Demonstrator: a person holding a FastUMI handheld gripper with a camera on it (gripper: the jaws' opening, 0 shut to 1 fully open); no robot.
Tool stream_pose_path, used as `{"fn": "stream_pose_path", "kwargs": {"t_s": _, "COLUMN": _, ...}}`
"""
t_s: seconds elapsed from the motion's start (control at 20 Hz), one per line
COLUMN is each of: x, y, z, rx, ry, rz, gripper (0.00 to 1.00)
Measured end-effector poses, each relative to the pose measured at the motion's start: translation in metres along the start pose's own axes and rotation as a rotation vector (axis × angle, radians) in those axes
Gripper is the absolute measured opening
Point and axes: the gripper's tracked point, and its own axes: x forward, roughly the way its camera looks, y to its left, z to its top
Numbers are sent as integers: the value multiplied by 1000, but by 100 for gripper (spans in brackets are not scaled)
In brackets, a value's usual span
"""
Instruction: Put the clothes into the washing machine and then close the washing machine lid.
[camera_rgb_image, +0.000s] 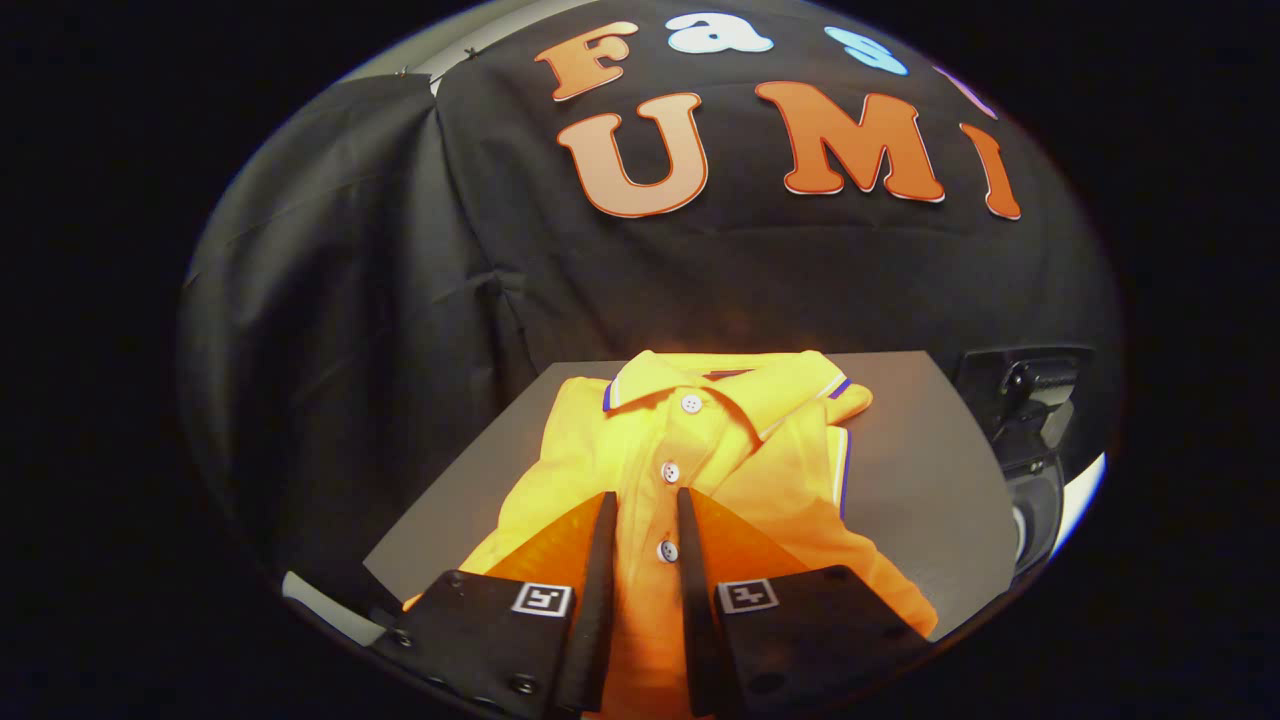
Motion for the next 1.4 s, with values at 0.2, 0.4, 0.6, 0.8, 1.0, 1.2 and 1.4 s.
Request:
{"fn": "stream_pose_path", "kwargs": {"t_s": 0.2, "x": -3, "y": -4, "z": 4, "rx": 32, "ry": -25, "rz": 24, "gripper": 11}}
{"fn": "stream_pose_path", "kwargs": {"t_s": 0.4, "x": -13, "y": 7, "z": 17, "rx": -74, "ry": -133, "rz": 30, "gripper": 8}}
{"fn": "stream_pose_path", "kwargs": {"t_s": 0.6, "x": -43, "y": 15, "z": 49, "rx": -98, "ry": -255, "rz": 76, "gripper": 8}}
{"fn": "stream_pose_path", "kwargs": {"t_s": 0.8, "x": -75, "y": 6, "z": 75, "rx": -75, "ry": -331, "rz": 99, "gripper": 8}}
{"fn": "stream_pose_path", "kwargs": {"t_s": 1.0, "x": -111, "y": -11, "z": 89, "rx": -95, "ry": -400, "rz": 100, "gripper": 8}}
{"fn": "stream_pose_path", "kwargs": {"t_s": 1.2, "x": -140, "y": -35, "z": 112, "rx": -93, "ry": -431, "rz": 100, "gripper": 8}}
{"fn": "stream_pose_path", "kwargs": {"t_s": 1.4, "x": -166, "y": -65, "z": 130, "rx": -95, "ry": -468, "rz": 77, "gripper": 8}}
